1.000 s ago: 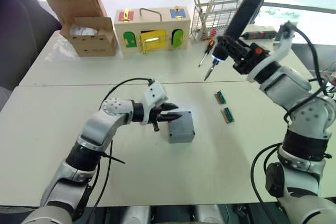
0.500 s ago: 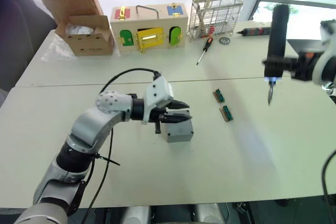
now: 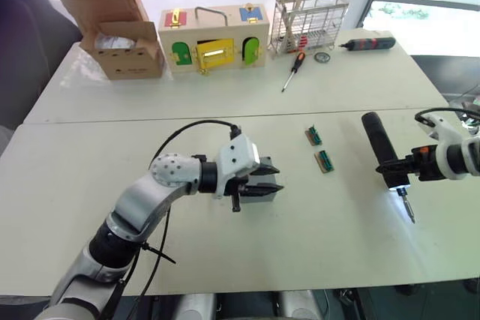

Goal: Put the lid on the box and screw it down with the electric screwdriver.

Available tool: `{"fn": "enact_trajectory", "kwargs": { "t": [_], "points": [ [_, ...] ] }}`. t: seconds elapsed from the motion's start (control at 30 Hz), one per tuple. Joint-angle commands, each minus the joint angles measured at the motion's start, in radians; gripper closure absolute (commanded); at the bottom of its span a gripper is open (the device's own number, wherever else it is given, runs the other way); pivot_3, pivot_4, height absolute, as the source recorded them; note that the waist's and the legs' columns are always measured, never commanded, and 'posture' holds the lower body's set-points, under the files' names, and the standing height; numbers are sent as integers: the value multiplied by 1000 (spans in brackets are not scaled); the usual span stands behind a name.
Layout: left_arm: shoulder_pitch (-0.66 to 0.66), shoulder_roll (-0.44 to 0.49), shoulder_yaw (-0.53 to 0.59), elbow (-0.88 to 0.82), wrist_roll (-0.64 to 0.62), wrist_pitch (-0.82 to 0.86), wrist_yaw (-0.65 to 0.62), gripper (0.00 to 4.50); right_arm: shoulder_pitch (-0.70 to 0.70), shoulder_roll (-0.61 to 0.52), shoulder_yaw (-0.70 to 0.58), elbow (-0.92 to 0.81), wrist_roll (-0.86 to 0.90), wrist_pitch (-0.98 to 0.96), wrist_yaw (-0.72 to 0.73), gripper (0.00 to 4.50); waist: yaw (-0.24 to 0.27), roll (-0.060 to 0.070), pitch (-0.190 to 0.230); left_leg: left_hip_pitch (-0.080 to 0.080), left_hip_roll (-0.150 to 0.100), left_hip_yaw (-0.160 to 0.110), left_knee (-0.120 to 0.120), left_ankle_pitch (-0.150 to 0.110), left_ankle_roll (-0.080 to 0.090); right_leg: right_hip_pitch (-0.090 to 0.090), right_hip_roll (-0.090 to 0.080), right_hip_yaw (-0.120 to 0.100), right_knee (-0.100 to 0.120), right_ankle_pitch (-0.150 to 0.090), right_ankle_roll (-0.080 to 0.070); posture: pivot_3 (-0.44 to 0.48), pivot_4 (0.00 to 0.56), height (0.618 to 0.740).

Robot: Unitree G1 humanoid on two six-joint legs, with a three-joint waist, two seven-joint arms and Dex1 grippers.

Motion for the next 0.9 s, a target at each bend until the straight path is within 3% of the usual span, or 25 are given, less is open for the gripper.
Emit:
{"fn": "enact_trajectory", "kwargs": {
  "t": [0.03,0.5,0.53,0.7,0.8,0.87,0.9],
  "points": [
    [9,8,1,-21,13,-13,12,2966,-48,29,-24,58,-73,-51,7,2636,2,0,0,0,0,0,0,0,0,0,0,0,0,0,0,0,150,730],
    [4,1,3,9,19,-26,11,2966,-63,93,-68,122,-167,-39,30,2636,18,0,0,0,-1,0,4,0,-1,1,0,0,1,0,0,0,150,730],
    [3,0,3,10,20,-27,10,2966,-62,94,-69,120,-170,-39,35,1635,18,0,0,0,-1,0,5,0,0,2,0,0,1,0,0,0,150,730],
    [7,-3,6,10,22,-24,15,2966,-97,118,-128,164,-190,-18,-13,16,24,0,0,-1,-1,-1,8,-1,1,4,0,-1,1,0,0,0,150,730],
    [10,-8,16,10,17,-21,22,2966,-167,149,-211,222,-193,-16,-77,16,24,0,0,-1,-1,-1,9,-1,1,5,0,-1,1,0,0,0,150,730],
    [11,-12,44,4,-2,-9,33,2966,-259,190,-370,256,-150,-22,-173,16,24,0,0,-1,-1,-1,9,-1,1,5,0,-1,1,0,0,0,150,730],
    [8,-17,72,4,-18,3,45,2966,-307,232,-525,267,-104,-49,-279,16,22,0,0,-1,-1,-1,9,-1,1,4,0,-1,1,0,0,0,150,730]
  ]
}}
